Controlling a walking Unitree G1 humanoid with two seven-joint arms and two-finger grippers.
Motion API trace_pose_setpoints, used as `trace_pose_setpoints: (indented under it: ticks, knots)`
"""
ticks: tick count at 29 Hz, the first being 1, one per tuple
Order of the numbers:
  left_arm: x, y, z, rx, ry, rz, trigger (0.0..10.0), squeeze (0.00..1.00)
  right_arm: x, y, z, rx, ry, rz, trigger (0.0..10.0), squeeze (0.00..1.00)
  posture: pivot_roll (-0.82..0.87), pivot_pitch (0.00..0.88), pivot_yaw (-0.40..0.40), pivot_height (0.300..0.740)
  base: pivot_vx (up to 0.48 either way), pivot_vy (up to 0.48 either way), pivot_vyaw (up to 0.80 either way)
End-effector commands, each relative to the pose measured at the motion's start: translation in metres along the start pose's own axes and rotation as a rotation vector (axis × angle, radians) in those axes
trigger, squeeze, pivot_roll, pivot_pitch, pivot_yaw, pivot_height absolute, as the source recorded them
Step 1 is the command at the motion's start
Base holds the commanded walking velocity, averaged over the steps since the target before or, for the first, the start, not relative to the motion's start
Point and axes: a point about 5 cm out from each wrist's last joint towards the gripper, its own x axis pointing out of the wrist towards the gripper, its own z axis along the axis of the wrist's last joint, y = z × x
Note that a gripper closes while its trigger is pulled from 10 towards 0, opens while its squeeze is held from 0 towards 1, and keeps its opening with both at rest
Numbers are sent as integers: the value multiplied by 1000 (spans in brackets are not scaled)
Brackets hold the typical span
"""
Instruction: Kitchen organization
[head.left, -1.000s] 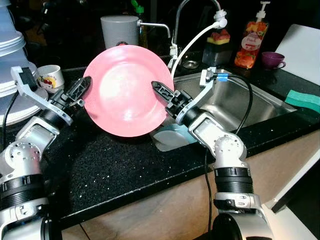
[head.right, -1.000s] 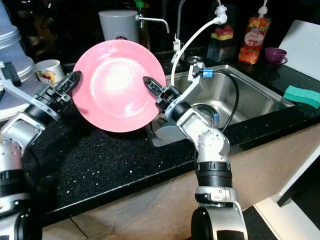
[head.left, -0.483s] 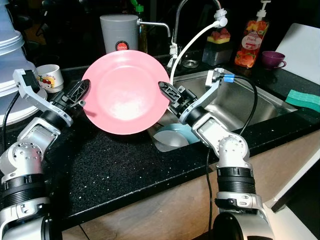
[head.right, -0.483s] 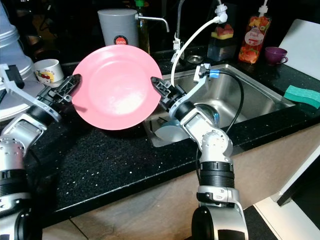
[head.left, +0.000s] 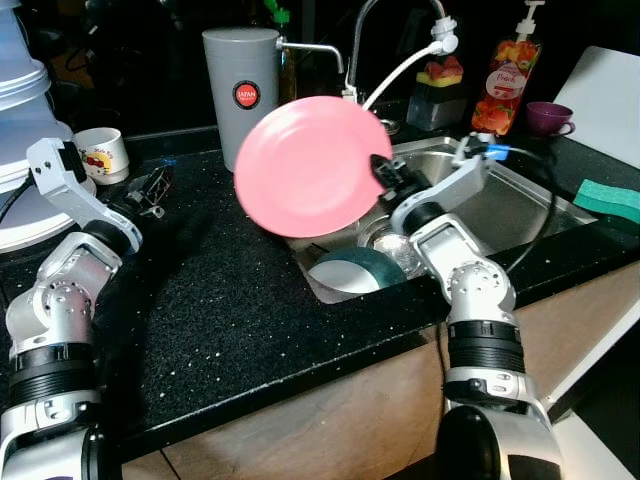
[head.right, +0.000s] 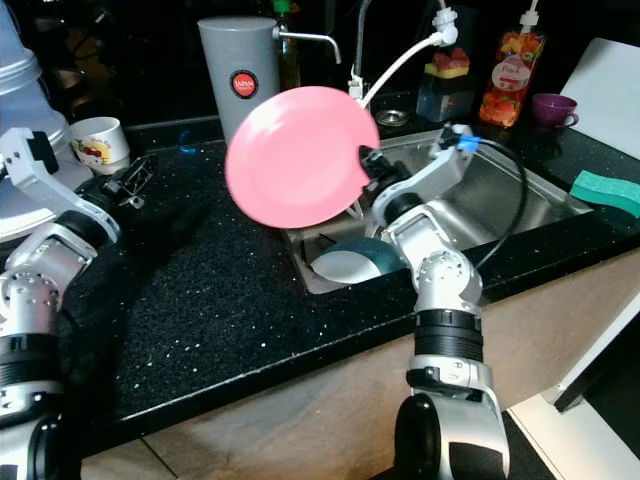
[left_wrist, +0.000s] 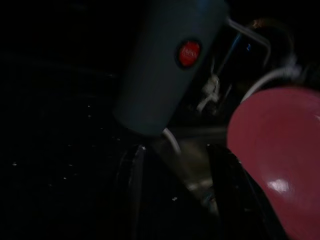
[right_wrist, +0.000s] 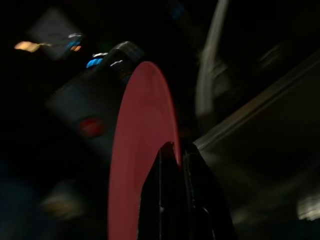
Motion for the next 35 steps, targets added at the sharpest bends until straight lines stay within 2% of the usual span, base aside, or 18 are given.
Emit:
trace_pose_setpoints:
  ticks: [1,2,3,4,5,6,9,14,15,18,26,27,28,29,30,33,34,35]
  knots:
    - [2,-8,-7,97,38,-36,10000,0,1,0,8,-129,-53,-23,0,0,-33,22,31,740,0,0,0]
    - [7,-26,-15,248,73,-110,10000,0,2,0,10,-317,-61,-18,1529,0,-36,22,28,740,0,0,0]
    - [7,-26,-15,248,73,-110,10000,0,2,0,10,-317,-61,-18,1529,0,-36,22,28,740,0,0,0]
    - [10,-37,-20,316,92,-162,10000,0,2,1,9,-373,-56,-14,10000,0,-36,22,28,740,0,0,0]
    - [10,-37,-20,316,92,-162,10000,0,2,1,9,-373,-56,-14,10000,0,-36,22,28,740,0,0,0]
    - [13,-50,-26,380,115,-225,10000,0,3,2,6,-420,-46,-6,10000,0,-34,23,26,740,0,0,0]
    - [23,-110,-66,583,224,-548,10000,0,2,8,-11,-562,3,38,10000,0,-37,20,26,740,0,0,0]
    - [25,-119,-74,587,238,-593,10000,0,1,9,-16,-595,19,47,10000,0,-43,18,32,740,0,0,0]
    - [31,-130,-82,533,260,-631,10000,0,0,8,-25,-676,53,55,10000,0,-51,16,40,740,0,0,0]
    - [34,-137,-86,505,275,-662,10000,0,-2,7,-29,-727,70,63,10000,0,-51,16,40,740,0,0,0]
    - [38,-131,-86,491,285,-629,10000,0,-3,4,-38,-841,125,77,10000,0,-56,15,49,740,0,0,0]
    - [38,-130,-86,481,289,-629,10000,0,-5,-1,-50,-905,215,90,10000,0,-55,13,48,740,0,0,0]
    - [38,-129,-87,476,290,-630,10000,0,-8,-6,-59,-914,282,104,10000,0,-55,13,48,740,0,0,0]
    - [38,-129,-87,476,290,-630,10000,0,-8,-6,-59,-914,282,104,10000,0,-55,13,48,740,0,0,0]
    - [38,-128,-87,471,291,-630,10000,0,-10,-9,-63,-894,325,94,10000,1000,-55,13,48,740,0,0,0]
    - [38,-125,-87,466,292,-623,10000,0,-10,-12,-63,-896,329,65,10000,1000,-48,14,46,740,0,0,0]
    - [38,-124,-87,464,292,-619,10000,0,-8,-12,-60,-885,309,36,10000,784,-49,15,47,740,0,0,0]
    - [38,-124,-87,464,292,-619,10000,0,-8,-12,-60,-885,309,36,10000,784,-49,15,47,740,0,0,0]
